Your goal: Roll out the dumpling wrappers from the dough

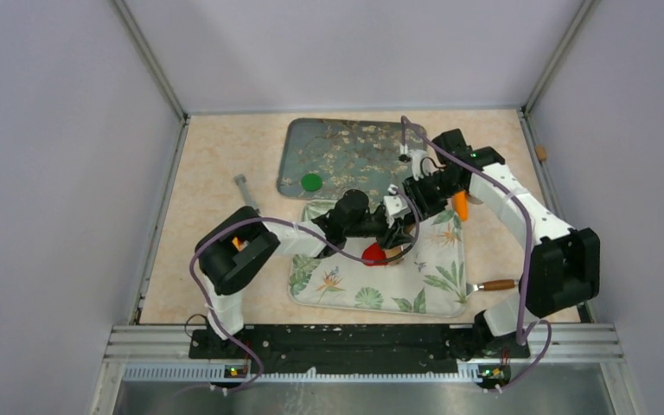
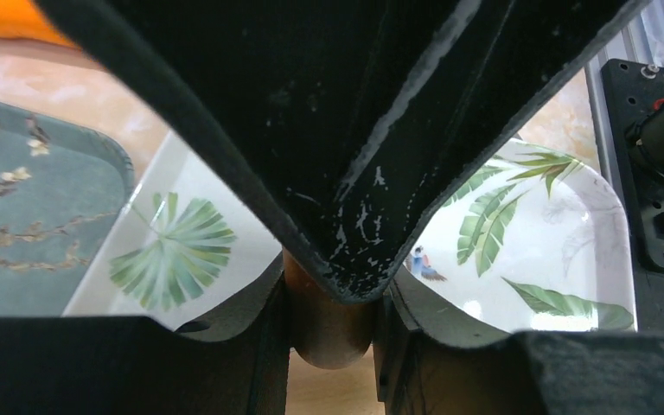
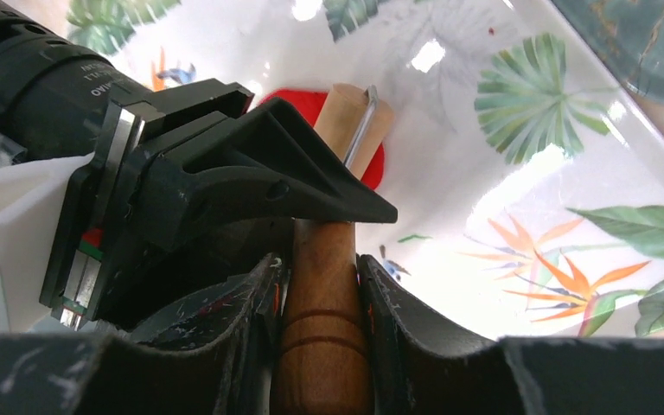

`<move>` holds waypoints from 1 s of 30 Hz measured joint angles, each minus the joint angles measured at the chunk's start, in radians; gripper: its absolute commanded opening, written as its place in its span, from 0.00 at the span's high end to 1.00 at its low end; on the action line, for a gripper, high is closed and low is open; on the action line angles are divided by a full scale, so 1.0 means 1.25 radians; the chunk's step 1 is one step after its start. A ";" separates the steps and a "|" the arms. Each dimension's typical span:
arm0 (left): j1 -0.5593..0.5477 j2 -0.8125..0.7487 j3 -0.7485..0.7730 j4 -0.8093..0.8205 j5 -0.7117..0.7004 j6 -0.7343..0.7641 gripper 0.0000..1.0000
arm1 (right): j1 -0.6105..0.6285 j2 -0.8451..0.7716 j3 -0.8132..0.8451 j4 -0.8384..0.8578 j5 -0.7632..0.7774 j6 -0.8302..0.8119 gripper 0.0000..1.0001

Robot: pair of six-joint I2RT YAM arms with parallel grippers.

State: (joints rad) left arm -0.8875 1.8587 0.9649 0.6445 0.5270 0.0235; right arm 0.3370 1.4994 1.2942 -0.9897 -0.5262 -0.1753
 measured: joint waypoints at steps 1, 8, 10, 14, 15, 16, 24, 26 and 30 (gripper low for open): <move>-0.003 0.011 0.000 0.005 0.001 -0.001 1.00 | 0.000 0.006 -0.005 0.000 0.005 -0.001 1.00; -0.009 0.092 0.037 0.083 0.031 -0.023 1.00 | -0.029 0.026 -0.012 -0.012 0.041 -0.019 1.00; -0.011 0.117 0.052 0.109 0.044 -0.031 1.00 | -0.050 0.018 -0.027 -0.010 0.042 -0.021 1.00; -0.019 0.153 0.078 0.146 0.058 -0.036 1.00 | -0.085 -0.009 -0.063 0.003 0.041 -0.021 1.00; -0.022 0.164 0.089 0.154 0.063 -0.039 1.00 | -0.092 -0.017 -0.069 0.005 0.043 -0.021 1.00; -0.024 0.172 0.098 0.159 0.067 -0.040 1.00 | -0.099 -0.026 -0.074 0.006 0.046 -0.022 1.00; -0.035 0.180 0.150 0.109 0.067 -0.044 1.00 | -0.126 -0.041 -0.058 -0.026 0.022 -0.052 1.00; -0.033 0.156 0.150 0.071 0.057 -0.045 1.00 | -0.123 -0.036 -0.035 -0.041 0.004 -0.054 1.00; -0.008 0.050 0.128 -0.038 0.046 -0.016 1.00 | -0.118 -0.031 0.026 -0.069 -0.060 -0.050 1.00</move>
State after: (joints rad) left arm -0.8970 1.9209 1.1244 0.5968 0.5846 0.0040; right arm 0.1890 1.4612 1.3266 -1.0756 -0.6010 -0.2382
